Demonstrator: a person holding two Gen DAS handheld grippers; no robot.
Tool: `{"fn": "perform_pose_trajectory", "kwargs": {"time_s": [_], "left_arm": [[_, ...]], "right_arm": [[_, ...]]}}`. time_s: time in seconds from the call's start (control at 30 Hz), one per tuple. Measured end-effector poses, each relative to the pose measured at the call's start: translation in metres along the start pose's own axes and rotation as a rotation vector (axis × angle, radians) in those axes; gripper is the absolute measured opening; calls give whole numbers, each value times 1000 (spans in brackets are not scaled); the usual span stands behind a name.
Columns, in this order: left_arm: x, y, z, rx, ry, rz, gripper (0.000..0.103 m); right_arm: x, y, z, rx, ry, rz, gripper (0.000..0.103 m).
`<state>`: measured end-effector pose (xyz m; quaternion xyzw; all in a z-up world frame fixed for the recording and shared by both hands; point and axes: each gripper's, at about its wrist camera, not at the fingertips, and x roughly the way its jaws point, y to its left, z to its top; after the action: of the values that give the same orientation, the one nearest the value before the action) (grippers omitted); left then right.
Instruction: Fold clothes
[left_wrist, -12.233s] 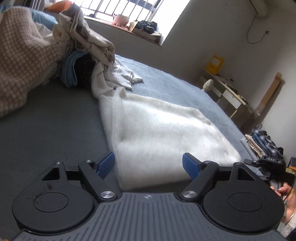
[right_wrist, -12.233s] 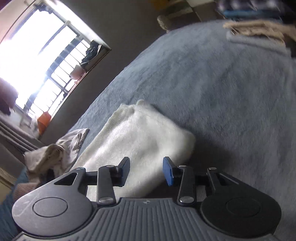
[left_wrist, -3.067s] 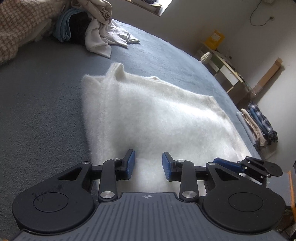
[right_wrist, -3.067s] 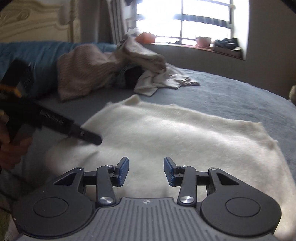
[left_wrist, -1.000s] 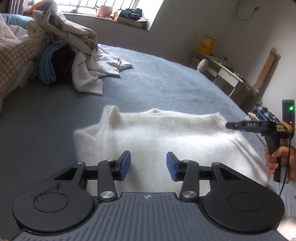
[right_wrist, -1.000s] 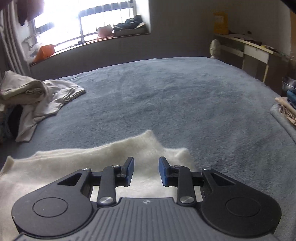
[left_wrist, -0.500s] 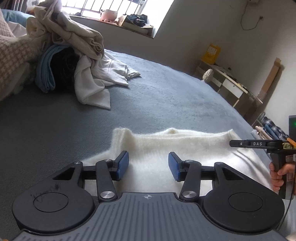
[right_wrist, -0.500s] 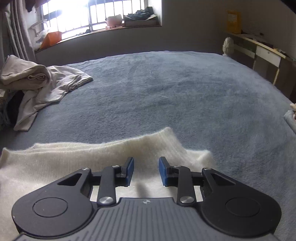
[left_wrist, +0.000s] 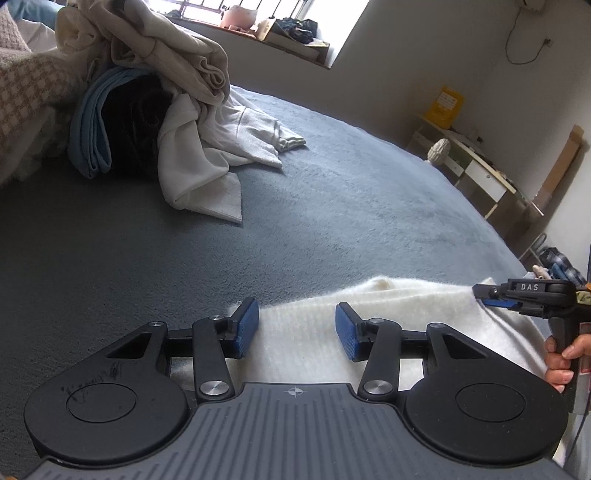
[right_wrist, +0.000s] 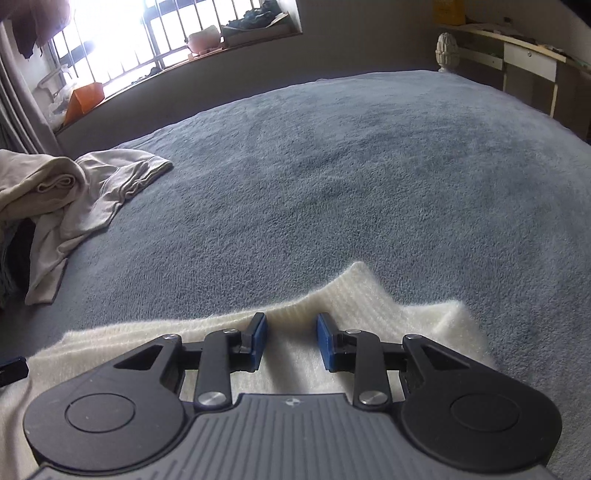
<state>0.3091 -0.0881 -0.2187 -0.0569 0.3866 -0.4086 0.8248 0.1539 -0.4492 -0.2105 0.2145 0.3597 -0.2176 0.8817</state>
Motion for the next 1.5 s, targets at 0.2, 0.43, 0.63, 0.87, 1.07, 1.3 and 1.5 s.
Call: {"fn": "perform_pose_trajectory", "kwargs": {"time_s": [0.2,0.43,0.63,0.87,1.07,1.3,1.5], "left_arm": [[-10,2,3,-26,-10,-2,47],[-55,-17,5,-27,-60,-20,51],[-81,-52,-12,48,7,-63,56],[-88,-77,-39,84,126,-19,68],[-82,-87,-62,119,217,111,75],[-75,-105,-71,177,255,176,98],[-73,-111,-74,188,269,219,100]], "right_arm": [[-11,-25,10,237,-73,-29,31],[-57,-20,-1,218,-75,10,32],[-98,1,-30,140,-12,99,33],[-130,46,-70,-54,54,134,33],[-144,60,-109,-137,75,105,33],[-153,48,-135,-217,63,18,33],[-165,21,-129,-135,46,-109,34]]}}
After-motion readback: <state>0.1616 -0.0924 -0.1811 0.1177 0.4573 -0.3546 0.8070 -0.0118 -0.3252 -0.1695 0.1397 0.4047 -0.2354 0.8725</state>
